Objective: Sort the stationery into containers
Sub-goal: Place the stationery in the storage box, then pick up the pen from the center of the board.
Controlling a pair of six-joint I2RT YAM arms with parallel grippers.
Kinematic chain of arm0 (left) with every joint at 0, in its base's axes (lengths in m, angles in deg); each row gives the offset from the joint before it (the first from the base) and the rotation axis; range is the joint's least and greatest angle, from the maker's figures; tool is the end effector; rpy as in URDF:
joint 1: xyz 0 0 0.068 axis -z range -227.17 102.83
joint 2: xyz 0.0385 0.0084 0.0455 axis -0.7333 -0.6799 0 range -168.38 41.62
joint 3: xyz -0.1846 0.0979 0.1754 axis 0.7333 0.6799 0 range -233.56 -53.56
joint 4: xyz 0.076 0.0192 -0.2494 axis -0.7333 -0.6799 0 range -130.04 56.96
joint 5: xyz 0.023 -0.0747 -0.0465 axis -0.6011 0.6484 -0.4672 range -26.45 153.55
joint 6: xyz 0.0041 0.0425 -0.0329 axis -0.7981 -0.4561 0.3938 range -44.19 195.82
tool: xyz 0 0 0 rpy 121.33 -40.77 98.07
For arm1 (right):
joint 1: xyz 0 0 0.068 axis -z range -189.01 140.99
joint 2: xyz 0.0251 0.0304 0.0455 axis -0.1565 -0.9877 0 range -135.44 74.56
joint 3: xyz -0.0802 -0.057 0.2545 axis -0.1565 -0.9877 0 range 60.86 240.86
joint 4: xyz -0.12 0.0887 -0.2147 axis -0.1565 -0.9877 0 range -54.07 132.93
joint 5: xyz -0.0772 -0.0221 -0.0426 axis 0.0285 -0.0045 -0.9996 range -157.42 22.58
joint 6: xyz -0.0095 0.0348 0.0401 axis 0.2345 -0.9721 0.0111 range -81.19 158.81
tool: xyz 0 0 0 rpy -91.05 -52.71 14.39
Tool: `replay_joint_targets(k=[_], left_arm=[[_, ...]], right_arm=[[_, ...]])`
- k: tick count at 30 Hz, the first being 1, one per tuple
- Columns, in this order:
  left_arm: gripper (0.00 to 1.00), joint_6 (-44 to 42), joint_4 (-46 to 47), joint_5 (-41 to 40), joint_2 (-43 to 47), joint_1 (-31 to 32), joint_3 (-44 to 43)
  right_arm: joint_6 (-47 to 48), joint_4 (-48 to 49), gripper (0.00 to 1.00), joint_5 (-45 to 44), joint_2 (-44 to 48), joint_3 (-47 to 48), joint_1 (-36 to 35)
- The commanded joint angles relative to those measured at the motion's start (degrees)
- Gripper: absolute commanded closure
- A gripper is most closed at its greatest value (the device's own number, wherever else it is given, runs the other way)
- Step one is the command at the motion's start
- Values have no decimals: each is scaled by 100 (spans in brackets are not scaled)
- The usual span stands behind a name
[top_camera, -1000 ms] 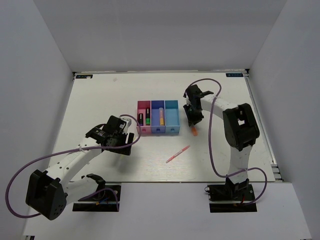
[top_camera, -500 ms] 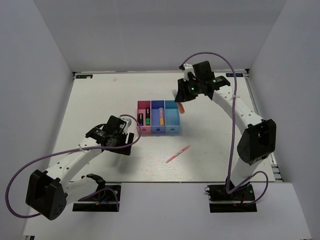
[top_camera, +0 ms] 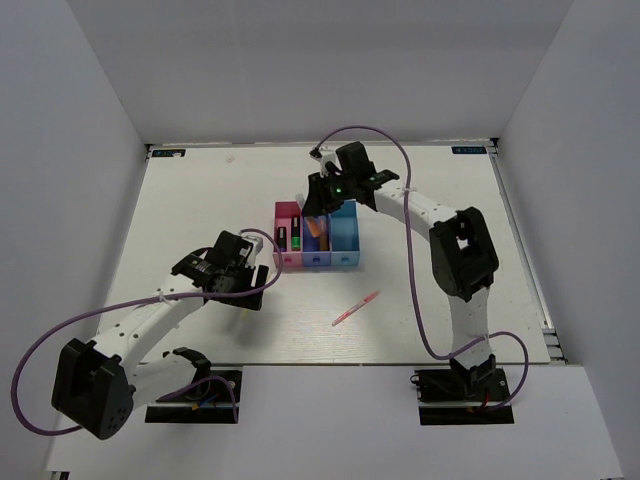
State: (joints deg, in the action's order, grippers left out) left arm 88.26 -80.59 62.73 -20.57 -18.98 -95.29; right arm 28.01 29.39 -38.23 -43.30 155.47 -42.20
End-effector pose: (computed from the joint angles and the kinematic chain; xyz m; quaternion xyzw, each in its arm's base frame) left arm 0.1664 -0.0886 0.2160 0.1331 0.9726 -0.0596 0.1812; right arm 0.3891 0.2754 0.2424 -0.2788 0.8268 0.3713 0.3174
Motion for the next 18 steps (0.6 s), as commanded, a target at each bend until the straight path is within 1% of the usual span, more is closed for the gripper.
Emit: replay_joint_targets(k=[1, 2, 6, 7, 9, 10, 11, 12, 13, 14, 15, 16, 17, 18], left_arm=[[16, -67, 140, 38, -56, -24, -10], [16, -58, 158, 38, -73, -32, -10], [17, -41, 378, 64, -451, -85, -132], [17, -32, 422, 265, -773, -102, -237], [25, -23, 544, 354, -995, -138, -405], [29, -67, 571, 381, -1336, -129, -536], [32, -84, 667, 389, -1444, -129, -659], [40, -111, 703, 372, -1540, -138, -782], [44, -120, 755, 302, -1741, -138, -897], [48, -163, 773, 267, -1952, -138, -933], [54, -172, 791, 145, -2120, -138, -976], [57, -181, 852, 109, -2208, -129, -1055], [60, -216, 853, 108, -2366, -146, -1099], [62, -225, 844, 117, -2524, -129, -1126]], right_arm=[[201, 660, 64, -98, 97, 58, -82], [245, 668, 57, -115, 140, -3, -91], [377, 677, 46, -133, 378, -205, -91], [430, 686, 42, -150, 456, -328, -82], [492, 651, 42, -220, 580, -434, -56], [501, 564, 47, -229, 685, -469, -30], [570, 528, 53, -290, 825, -504, -30], [693, 484, 62, -378, 1027, -661, -12], [746, 423, 79, -422, 1159, -715, -12], [790, 266, 86, -423, 1282, -803, 23], [956, 264, 90, -397, 1684, -1004, 49], [1001, 273, 91, -353, 1827, -1284, 93], [1037, 282, 91, -361, 1985, -1591, 128], [1028, 299, 91, -361, 2439, -1751, 137]])
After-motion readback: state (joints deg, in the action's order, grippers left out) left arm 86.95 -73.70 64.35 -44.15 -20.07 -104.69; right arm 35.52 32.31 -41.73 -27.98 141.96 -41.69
